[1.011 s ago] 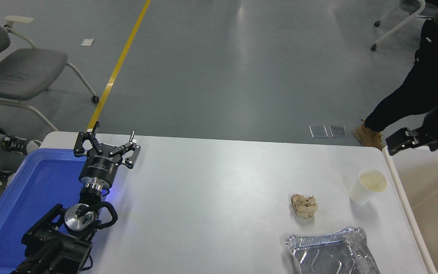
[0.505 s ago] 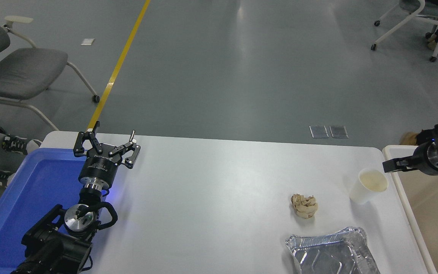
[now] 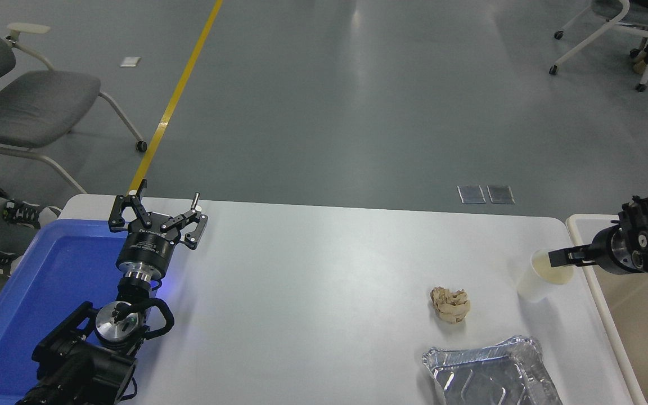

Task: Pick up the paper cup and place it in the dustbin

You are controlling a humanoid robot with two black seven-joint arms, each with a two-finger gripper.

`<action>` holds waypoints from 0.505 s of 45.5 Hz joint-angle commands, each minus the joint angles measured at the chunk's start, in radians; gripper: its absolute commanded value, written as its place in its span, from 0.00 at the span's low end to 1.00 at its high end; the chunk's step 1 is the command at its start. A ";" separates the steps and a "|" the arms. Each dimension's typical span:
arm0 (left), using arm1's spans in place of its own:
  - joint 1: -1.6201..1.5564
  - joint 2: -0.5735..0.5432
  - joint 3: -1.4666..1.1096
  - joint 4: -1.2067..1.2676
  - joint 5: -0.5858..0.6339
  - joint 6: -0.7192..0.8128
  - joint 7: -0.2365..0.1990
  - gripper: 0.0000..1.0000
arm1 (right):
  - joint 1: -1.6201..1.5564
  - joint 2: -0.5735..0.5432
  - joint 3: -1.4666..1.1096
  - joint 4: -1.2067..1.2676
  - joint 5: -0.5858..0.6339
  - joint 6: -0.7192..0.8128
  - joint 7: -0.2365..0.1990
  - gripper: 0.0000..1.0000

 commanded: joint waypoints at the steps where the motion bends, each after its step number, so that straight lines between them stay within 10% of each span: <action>1: 0.000 0.000 0.000 0.000 0.000 0.000 0.000 0.99 | -0.060 0.034 0.022 -0.048 0.002 -0.029 0.006 0.98; 9: 0.000 0.000 0.000 0.000 0.000 0.000 0.000 0.99 | -0.072 0.046 0.027 -0.065 0.002 -0.039 0.008 0.91; 23: 0.000 0.000 0.000 0.000 0.000 0.000 0.000 0.99 | -0.086 0.049 0.039 -0.067 0.002 -0.039 0.006 0.37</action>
